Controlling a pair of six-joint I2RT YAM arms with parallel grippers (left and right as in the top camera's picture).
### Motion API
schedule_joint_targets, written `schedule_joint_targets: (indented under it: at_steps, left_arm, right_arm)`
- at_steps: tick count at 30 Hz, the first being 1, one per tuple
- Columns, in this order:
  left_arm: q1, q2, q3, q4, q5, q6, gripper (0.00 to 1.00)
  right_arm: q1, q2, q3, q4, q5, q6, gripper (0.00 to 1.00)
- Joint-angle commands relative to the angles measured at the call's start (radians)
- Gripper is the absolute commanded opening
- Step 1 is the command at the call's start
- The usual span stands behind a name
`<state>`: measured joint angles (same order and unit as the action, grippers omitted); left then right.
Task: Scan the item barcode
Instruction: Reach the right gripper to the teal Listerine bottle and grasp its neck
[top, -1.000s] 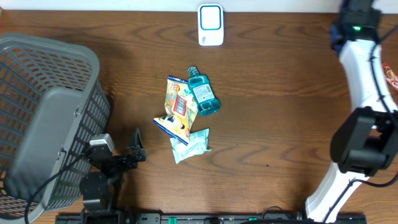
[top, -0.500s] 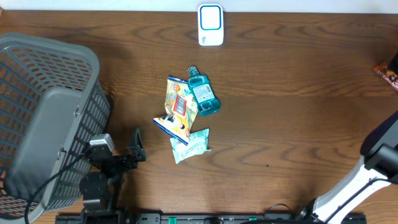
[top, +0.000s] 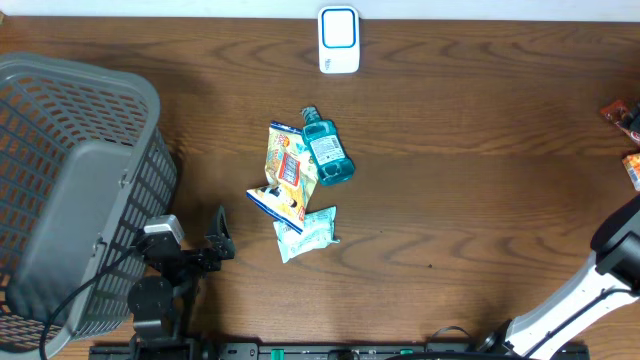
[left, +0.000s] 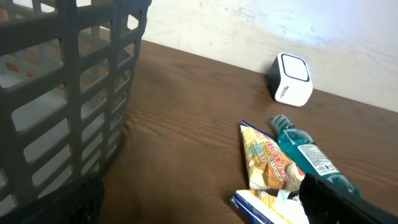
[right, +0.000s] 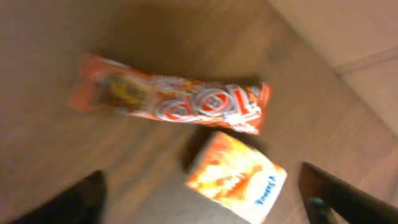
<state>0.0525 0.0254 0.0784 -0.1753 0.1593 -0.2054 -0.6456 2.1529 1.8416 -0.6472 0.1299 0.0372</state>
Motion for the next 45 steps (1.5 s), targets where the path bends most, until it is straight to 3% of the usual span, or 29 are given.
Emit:
schedule_joint_targets:
  at_steps: [1,8,12,16,24,28,32,42,45]
  left_arm:
    - [0.002,0.0,-0.016,-0.025,0.016,0.002,1.0]
    - [0.002,0.0,-0.016,-0.025,0.016,0.002,1.0]
    - [0.002,0.0,-0.016,-0.025,0.016,0.002,1.0]
    - [0.002,0.0,-0.016,-0.025,0.016,0.002,1.0]
    - [0.002,0.0,-0.016,-0.025,0.016,0.002,1.0]
    - [0.002,0.0,-0.016,-0.025,0.016,0.002,1.0]
    - [0.002,0.0,-0.016,-0.025,0.016,0.002,1.0]
    - [0.002,0.0,-0.016,-0.025,0.016,0.002,1.0]
    - [0.002,0.0,-0.016,-0.025,0.016,0.002,1.0]
  right_arm:
    - [0.019,-0.139,0.006,0.002,-0.276,0.019,0.99]
    - [0.111,-0.227,0.006,-0.079,-0.903,0.195,0.99]
    - [0.241,-0.225,0.006,-0.182,-0.98,0.264,0.99]
    - [0.42,-0.209,0.006,-0.247,-0.974,0.174,0.99]
    - [0.78,-0.117,0.006,-0.177,-0.803,-0.063,0.99]
    - [0.955,-0.053,0.006,-0.074,-0.488,-0.061,0.98]
    - [1.076,0.007,0.006,0.043,-0.18,-0.009,0.84]
    - [1.168,0.158,0.006,0.182,-0.106,0.012,0.8]
    - [1.168,0.198,0.006,0.18,-0.11,0.018,0.66]
